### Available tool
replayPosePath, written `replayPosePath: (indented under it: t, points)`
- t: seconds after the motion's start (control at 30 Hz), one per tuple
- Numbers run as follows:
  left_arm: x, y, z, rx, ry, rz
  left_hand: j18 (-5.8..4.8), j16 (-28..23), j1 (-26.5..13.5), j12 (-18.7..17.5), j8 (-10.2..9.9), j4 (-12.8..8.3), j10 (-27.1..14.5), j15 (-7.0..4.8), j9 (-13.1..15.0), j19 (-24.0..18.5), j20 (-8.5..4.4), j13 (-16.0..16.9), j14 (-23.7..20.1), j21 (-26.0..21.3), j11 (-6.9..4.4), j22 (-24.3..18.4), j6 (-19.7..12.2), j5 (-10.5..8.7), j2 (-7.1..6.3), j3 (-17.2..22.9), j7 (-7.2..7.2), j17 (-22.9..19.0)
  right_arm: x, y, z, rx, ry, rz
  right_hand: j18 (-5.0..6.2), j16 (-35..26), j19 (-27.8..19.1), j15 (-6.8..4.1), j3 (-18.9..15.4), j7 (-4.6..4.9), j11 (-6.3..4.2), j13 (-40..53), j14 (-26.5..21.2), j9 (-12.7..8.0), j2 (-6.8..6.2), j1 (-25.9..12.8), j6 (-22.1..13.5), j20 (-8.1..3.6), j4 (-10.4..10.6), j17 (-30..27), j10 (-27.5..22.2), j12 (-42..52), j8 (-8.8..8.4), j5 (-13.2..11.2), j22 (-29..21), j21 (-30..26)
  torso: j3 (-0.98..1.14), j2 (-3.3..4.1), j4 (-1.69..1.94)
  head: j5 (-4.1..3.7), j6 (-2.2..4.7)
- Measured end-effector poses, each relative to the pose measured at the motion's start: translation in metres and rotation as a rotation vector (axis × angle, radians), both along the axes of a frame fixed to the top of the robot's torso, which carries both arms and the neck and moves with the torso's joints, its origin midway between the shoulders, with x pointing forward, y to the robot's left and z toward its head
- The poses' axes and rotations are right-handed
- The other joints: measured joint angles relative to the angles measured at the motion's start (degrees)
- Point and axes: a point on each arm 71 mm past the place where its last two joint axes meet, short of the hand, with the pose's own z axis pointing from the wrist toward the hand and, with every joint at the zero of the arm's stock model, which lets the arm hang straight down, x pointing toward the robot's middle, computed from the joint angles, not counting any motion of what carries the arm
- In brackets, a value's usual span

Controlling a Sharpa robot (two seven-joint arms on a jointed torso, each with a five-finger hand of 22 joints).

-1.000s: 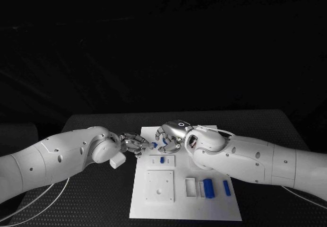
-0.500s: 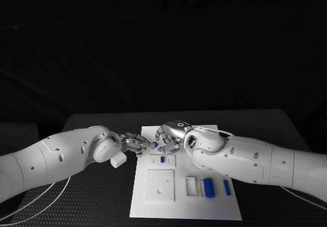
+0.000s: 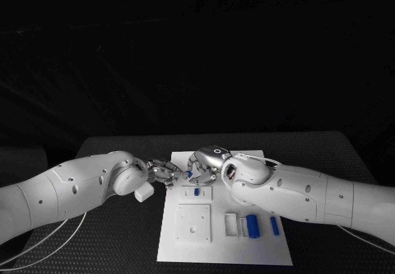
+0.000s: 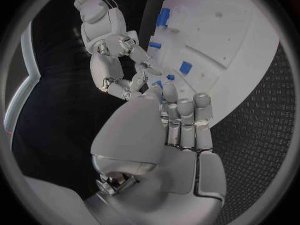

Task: Assemble the parts on the task board

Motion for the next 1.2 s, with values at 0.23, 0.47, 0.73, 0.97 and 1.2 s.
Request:
replayPosePath:
  t: [0.23, 0.47, 0.73, 0.97, 1.2]
  points:
    - [-0.0004, -0.0006, 0.0, -0.005, 0.005, -0.001, 0.0, 0.0, -0.2, 0.0, 0.0, -0.5, 0.0, 0.0, 0.0, 0.0, 0.0, 0.0, 0.0, 0.0, 0.01, 0.0, 0.0, -0.03, -0.16, 0.5, 0.0, 0.0, 0.0004, 0.0001, -0.0003, 0.0, -0.001, -0.002, 0.0, 0.0, 0.2, 0.0, 0.0, -0.28, 0.0, -0.1, 0.0, 0.1, 0.1, -0.1, 0.4, -0.2, 0.3, 0.1, 0.0, 0.0, 0.32, 0.0, 0.0, 0.0, 0.0, -0.01, -0.01, 0.02, -0.01]
    - [-0.0007, -0.0014, 0.0, -0.009, 0.009, -0.003, 0.0, 0.0, -0.7, 0.0, 0.0, -1.0, 0.0, 0.01, 0.0, 0.0, 0.0, 0.0, 0.0, 0.0, 0.02, 0.0, 0.0, -0.12, -0.32, 0.7, 0.0, 0.0, 0.0002, 0.001, -0.0002, 0.001, -0.003, -0.001, 0.0, 0.0, 0.3, -0.2, 0.5, -0.51, -0.2, -0.1, 0.2, 0.2, 0.31, -0.3, 1.0, -0.12, 0.8, 0.2, 0.2, 0.0, 0.55, -0.3, 0.0, 0.0, 0.0, -0.02, -0.01, 0.06, -0.01]
    - [-0.0014, -0.0025, 0.0, -0.012, 0.012, -0.009, 0.0, 0.0, -1.2, 0.0, 0.0, -1.2, 0.0, 0.02, 0.0, 0.0, 0.0, 0.0, 0.0, 0.0, -0.02, 0.0, 0.0, -0.13, -0.23, 0.9, -0.01, 0.0, 0.0002, 0.0016, -0.0002, 0.0, -0.005, -0.001, -0.01, 0.0, 0.5, -0.47, 0.9, -0.71, -0.4, -0.2, 0.2, 0.3, 0.31, -0.3, 1.2, -0.31, 1.2, 0.2, 0.4, 0.0, 0.87, -0.3, 0.0, 0.0, 0.0, -0.01, -0.01, 0.06, -0.1]
    - [-0.0015, -0.0027, 0.0, -0.013, 0.014, -0.012, 0.0, 0.0, -3.4, 0.0, -0.3, -2.9, 0.1, 0.1, 0.0, 0.0, 0.0, 0.0, 0.1, 0.0, -0.11, 0.0, -0.1, -0.08, 0.0, 1.3, -0.06, 0.0, 0.0002, 0.002, -0.0002, 0.0, -0.006, 0.0, 0.02, 0.0, 0.5, -0.47, 1.4, -0.91, -0.6, -0.2, 0.2, 0.4, 0.69, 0.1, 1.6, -0.3, 1.2, 0.4, 0.6, 0.2, 0.87, -0.3, 0.0, 0.0, 0.0, -0.02, -0.02, 0.06, -0.19]
    - [-0.0017, -0.0029, 0.0, -0.015, 0.015, -0.014, -0.86, 0.0, -17.7, 0.0, -2.0, -18.7, 0.2, 0.1, 0.0, 0.6, -0.03, -0.1, 0.1, 0.0, -0.21, 0.0, 0.8, -0.12, 0.48, 13.2, -0.22, -0.2, 0.0001, 0.0021, -0.0004, -0.002, -0.007, 0.0, 0.02, 0.0, 0.7, -0.65, 2.0, -1.01, -0.6, -0.2, 0.4, 0.4, 0.99, 0.4, 1.9, -0.5, 1.0, 0.5, 0.6, 0.2, 1.16, -0.3, 0.0, 0.0, 0.0, -0.01, -0.03, 0.07, -0.19]
